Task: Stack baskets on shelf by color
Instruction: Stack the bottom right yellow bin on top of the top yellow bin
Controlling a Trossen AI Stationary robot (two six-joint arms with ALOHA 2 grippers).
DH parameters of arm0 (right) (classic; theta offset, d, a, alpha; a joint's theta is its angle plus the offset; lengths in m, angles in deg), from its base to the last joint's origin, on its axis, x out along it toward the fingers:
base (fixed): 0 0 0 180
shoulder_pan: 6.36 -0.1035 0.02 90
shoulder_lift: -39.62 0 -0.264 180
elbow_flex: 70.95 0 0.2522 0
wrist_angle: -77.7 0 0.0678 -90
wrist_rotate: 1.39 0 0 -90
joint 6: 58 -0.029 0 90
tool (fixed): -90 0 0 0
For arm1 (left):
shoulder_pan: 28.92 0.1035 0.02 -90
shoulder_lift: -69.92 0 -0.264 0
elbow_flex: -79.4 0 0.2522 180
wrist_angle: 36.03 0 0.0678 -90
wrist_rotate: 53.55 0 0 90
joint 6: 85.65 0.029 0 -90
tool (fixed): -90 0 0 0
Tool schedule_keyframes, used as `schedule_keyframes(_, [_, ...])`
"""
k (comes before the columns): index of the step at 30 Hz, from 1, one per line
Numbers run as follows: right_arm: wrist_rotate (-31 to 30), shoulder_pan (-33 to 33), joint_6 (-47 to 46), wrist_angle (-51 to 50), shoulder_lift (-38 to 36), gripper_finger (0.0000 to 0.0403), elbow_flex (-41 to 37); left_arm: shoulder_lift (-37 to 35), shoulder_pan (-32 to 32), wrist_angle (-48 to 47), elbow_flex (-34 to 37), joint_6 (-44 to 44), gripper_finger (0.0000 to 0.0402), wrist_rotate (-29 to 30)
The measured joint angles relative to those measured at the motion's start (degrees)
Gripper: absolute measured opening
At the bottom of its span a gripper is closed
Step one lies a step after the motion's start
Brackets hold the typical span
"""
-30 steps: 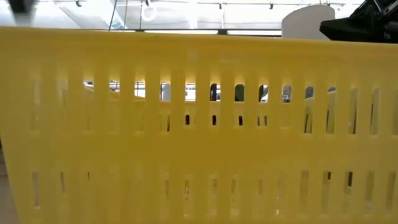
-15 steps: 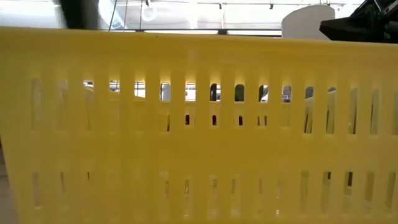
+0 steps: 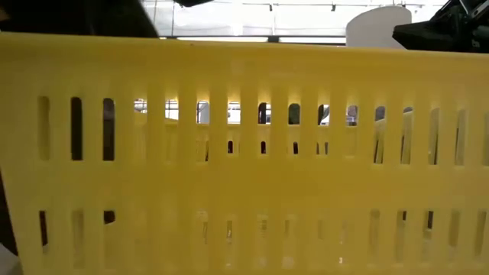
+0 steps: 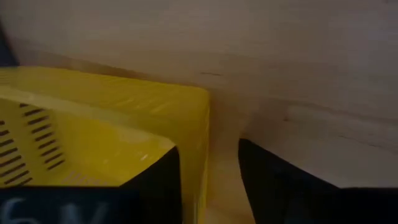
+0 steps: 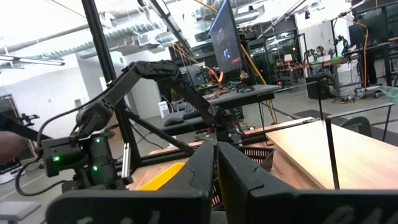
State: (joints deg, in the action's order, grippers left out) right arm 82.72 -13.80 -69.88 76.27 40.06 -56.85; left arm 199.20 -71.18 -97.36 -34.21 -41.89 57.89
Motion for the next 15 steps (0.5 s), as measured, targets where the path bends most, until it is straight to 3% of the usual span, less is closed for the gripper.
schedule_keyframes(8, [0.00,0.02,0.01,-0.02,0.00,0.0027,0.01,-0.26,0.09,-0.67,0.00,-1.98,0.0019,-1.47])
schedule_keyframes(15, [0.00,0.00,0.00,-0.02,0.00,0.0027,0.00,-0.42,-0.85,-0.78,-0.04,-1.45,0.0005,-3.54])
